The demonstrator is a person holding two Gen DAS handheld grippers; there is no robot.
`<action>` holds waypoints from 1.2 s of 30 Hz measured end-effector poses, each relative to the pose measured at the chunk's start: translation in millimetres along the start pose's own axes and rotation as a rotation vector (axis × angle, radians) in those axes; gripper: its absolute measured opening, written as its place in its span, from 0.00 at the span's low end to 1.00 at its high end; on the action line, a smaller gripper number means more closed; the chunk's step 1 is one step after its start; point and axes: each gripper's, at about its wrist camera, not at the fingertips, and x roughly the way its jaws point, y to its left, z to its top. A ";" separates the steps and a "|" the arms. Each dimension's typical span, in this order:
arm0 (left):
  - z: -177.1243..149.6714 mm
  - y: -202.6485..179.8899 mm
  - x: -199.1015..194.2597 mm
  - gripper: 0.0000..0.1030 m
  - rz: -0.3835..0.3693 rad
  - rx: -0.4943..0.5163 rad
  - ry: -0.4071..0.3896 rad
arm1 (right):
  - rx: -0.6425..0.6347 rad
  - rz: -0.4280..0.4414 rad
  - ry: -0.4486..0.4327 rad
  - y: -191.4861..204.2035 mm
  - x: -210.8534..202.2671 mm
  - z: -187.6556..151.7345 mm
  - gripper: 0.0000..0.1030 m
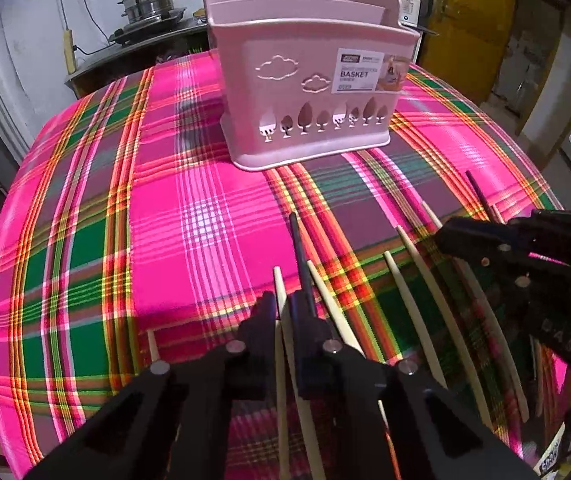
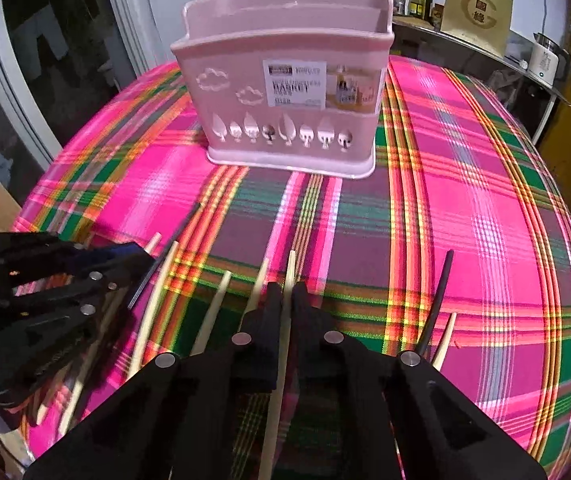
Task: Organize utensils
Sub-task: 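Lower the left tool onto a light wooden chopstick and close it while the right tool grasps another, then lift the held chopsticks and lower them into the pink basket with both tools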
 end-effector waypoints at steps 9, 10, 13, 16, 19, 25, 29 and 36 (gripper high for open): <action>8.5 4.2 -30.6 0.00 -0.036 -0.006 -0.059 | 0.004 0.028 -0.083 -1.4 -35.7 8.6 0.05; 8.8 5.1 -33.5 0.00 -0.042 -0.008 -0.064 | 0.005 0.030 -0.091 -1.4 -39.3 9.1 0.05; 9.8 7.7 -40.9 0.00 -0.044 -0.013 -0.080 | 0.005 0.029 -0.112 -1.0 -49.2 10.3 0.05; 9.0 9.8 -45.1 0.00 -0.046 -0.015 -0.088 | 0.005 0.032 -0.122 -0.9 -53.7 10.6 0.05; 8.7 14.6 -29.7 0.03 -0.093 -0.042 -0.020 | 0.010 0.029 -0.119 -0.4 -53.6 9.6 0.05; 1.9 22.0 -4.1 0.24 -0.075 -0.055 0.043 | 0.010 0.035 -0.112 -2.0 -51.3 5.1 0.05; -0.9 21.1 1.0 0.31 -0.053 -0.042 0.047 | 0.005 0.042 -0.110 -1.6 -48.9 5.4 0.05; -2.8 24.7 0.8 0.33 -0.034 -0.037 0.042 | 0.011 0.045 -0.106 -4.7 -45.0 5.9 0.05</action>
